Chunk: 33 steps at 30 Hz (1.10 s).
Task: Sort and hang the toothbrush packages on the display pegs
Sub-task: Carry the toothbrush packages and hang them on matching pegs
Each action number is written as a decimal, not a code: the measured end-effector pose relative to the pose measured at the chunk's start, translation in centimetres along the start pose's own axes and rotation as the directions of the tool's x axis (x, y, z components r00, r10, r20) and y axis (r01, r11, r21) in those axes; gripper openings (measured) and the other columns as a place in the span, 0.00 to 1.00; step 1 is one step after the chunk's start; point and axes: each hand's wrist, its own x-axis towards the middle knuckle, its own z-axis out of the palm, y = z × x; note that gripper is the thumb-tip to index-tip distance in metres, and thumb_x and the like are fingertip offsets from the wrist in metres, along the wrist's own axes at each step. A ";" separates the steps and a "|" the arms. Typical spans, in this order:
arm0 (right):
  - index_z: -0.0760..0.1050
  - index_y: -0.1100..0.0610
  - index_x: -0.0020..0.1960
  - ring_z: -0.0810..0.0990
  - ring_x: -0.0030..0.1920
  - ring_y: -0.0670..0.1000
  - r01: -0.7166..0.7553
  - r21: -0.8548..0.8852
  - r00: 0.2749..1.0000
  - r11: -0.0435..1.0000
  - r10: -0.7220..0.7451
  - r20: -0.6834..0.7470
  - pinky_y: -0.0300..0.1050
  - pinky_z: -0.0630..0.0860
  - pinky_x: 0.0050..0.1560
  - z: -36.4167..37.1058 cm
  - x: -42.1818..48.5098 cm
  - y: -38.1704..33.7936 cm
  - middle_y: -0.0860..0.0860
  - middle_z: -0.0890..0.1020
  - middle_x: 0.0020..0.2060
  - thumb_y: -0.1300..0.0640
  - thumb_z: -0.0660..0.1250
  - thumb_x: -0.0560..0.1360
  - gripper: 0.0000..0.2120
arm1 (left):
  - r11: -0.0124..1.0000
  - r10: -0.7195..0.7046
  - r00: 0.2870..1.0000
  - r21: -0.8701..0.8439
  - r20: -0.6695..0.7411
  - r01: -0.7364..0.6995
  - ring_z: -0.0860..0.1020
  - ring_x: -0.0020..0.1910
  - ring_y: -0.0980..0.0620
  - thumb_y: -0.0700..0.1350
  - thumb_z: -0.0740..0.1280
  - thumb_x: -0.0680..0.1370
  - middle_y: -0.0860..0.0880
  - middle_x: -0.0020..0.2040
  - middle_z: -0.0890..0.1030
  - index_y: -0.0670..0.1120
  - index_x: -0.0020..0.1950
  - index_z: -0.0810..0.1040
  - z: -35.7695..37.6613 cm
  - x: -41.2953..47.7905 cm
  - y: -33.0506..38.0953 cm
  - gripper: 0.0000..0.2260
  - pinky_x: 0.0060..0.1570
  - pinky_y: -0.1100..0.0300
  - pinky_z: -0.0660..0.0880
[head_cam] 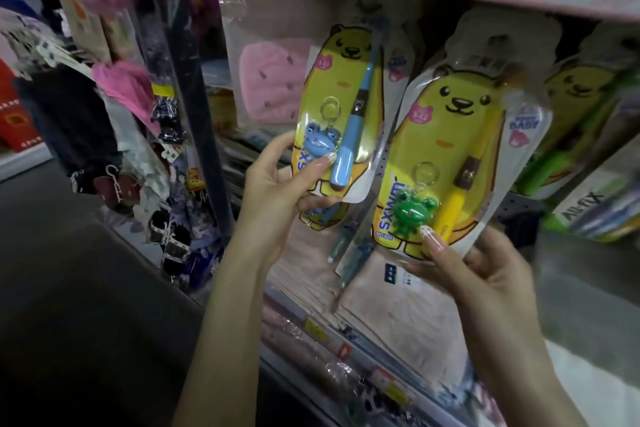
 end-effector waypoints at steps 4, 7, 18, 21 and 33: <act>0.79 0.56 0.52 0.86 0.38 0.54 0.024 -0.015 0.999 1.000 -0.023 0.024 0.41 0.81 0.36 -0.1 -0.2 -0.2 0.54 0.87 0.43 0.59 0.69 0.67 0.14 | 0.998 -0.051 0.991 -0.035 -0.126 0.047 0.80 0.31 0.54 0.38 0.67 0.77 0.46 0.42 0.84 0.40 0.53 0.75 0.9 1.9 -0.9 0.05 0.31 0.64 0.78; 0.78 0.57 0.54 0.86 0.44 0.57 0.043 0.001 0.998 0.999 -0.043 0.040 0.41 0.81 0.37 -0.1 -0.5 -0.4 0.53 0.86 0.45 0.60 0.69 0.68 0.15 | 0.988 -0.136 0.976 -0.091 -0.169 0.122 0.82 0.31 0.52 0.39 0.67 0.77 0.46 0.41 0.83 0.42 0.51 0.73 1.6 3.4 -1.3 0.05 0.32 0.64 0.79; 0.78 0.57 0.51 0.84 0.47 0.61 0.088 0.039 0.995 0.995 -0.089 0.045 0.47 0.83 0.40 0.1 -0.2 0.0 0.57 0.85 0.46 0.59 0.70 0.68 0.12 | 0.941 -0.338 0.928 -0.066 -0.158 0.332 0.84 0.47 0.49 0.48 0.66 0.79 0.42 0.50 0.84 0.40 0.52 0.76 2.1 2.9 -3.3 0.10 0.53 0.56 0.80; 0.78 0.59 0.52 0.85 0.47 0.59 0.076 0.043 0.996 0.996 -0.077 0.034 0.47 0.83 0.40 0.2 0.0 0.3 0.58 0.85 0.46 0.63 0.69 0.71 0.10 | 0.957 -0.290 0.950 -0.065 -0.118 0.284 0.84 0.47 0.49 0.47 0.64 0.80 0.44 0.48 0.85 0.41 0.53 0.77 2.6 1.7 -2.1 0.09 0.46 0.61 0.81; 0.78 0.56 0.55 0.85 0.47 0.54 -0.039 0.080 0.999 0.996 0.040 -0.017 0.47 0.83 0.45 0.0 4.0 0.8 0.52 0.86 0.46 0.65 0.69 0.75 0.10 | 0.988 -0.148 0.987 0.051 0.055 0.145 0.82 0.50 0.45 0.39 0.72 0.74 0.44 0.48 0.85 0.48 0.46 0.80 6.8 2.3 0.2 0.05 0.55 0.47 0.78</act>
